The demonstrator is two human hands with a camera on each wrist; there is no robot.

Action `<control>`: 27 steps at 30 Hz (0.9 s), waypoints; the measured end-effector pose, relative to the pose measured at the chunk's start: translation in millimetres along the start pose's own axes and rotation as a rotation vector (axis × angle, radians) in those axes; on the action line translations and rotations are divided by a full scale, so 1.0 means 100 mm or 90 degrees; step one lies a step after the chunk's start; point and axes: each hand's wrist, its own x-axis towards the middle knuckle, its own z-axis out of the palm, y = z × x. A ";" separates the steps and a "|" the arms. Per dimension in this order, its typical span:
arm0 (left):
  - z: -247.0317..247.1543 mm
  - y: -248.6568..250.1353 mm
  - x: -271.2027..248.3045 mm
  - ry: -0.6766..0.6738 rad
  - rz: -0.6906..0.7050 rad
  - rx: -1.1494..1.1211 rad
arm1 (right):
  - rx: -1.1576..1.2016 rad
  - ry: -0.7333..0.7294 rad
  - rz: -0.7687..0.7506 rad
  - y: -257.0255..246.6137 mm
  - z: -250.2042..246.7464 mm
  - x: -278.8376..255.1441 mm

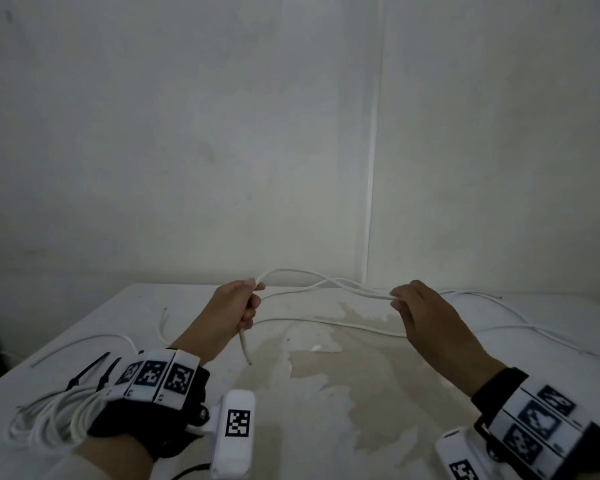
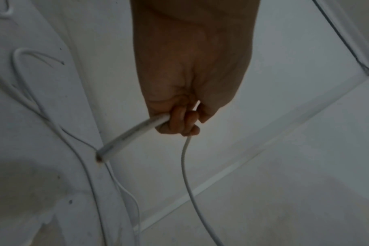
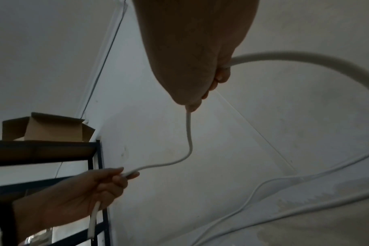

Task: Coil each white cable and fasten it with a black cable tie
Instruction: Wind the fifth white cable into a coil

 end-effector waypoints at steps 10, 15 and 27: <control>0.31 0.05 -0.22 -0.031 0.222 0.307 | 0.036 -0.103 -0.264 -0.45 -0.08 0.08; 0.53 0.07 -0.36 -0.082 0.199 0.286 | 0.156 -0.153 -0.192 -0.66 -0.15 0.19; 0.58 0.14 -0.48 -0.227 0.246 0.354 | 0.490 -0.389 0.163 -0.59 -0.31 0.35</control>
